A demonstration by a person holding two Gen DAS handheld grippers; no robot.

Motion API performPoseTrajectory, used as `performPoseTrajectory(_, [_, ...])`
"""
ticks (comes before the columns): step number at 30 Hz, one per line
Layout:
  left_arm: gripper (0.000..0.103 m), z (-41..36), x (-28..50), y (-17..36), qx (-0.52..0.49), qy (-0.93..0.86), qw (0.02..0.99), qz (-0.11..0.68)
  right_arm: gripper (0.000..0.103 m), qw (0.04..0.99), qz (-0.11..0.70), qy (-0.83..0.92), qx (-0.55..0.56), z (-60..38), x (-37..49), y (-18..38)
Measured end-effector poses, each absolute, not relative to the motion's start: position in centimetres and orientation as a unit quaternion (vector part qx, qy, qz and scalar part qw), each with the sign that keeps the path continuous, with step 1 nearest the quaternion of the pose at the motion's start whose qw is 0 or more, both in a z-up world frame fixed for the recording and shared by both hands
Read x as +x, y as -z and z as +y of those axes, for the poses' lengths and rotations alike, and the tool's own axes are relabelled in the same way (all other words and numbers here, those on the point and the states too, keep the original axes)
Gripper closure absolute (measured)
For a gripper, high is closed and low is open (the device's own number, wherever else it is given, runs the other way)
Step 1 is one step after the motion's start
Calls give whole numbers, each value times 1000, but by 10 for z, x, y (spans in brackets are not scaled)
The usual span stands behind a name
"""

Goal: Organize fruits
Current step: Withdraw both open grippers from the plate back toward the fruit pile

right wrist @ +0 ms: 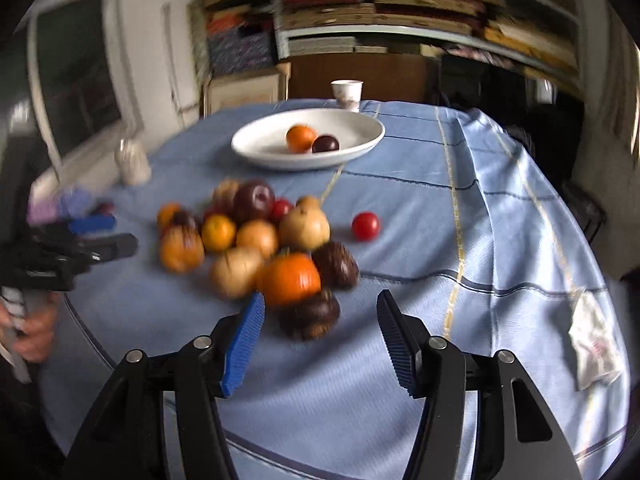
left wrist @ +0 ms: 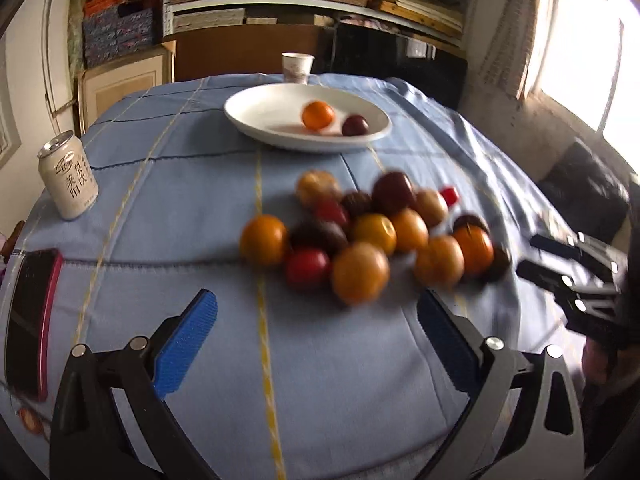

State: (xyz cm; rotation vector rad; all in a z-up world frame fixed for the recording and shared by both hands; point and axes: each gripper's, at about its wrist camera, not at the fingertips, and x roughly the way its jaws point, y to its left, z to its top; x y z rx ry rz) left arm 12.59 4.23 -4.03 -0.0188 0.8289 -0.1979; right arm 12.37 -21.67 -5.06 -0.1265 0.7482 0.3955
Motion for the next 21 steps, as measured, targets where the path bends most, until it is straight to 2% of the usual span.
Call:
performPoseTrajectory(13, [5, 32, 111, 55, 11, 117, 908, 402, 44, 875, 413, -249, -40, -210, 137, 75])
performPoseTrajectory(21, [5, 38, 114, 56, -14, 124, 904, 408, 44, 861, 437, -260, -23, -211, 145, 80])
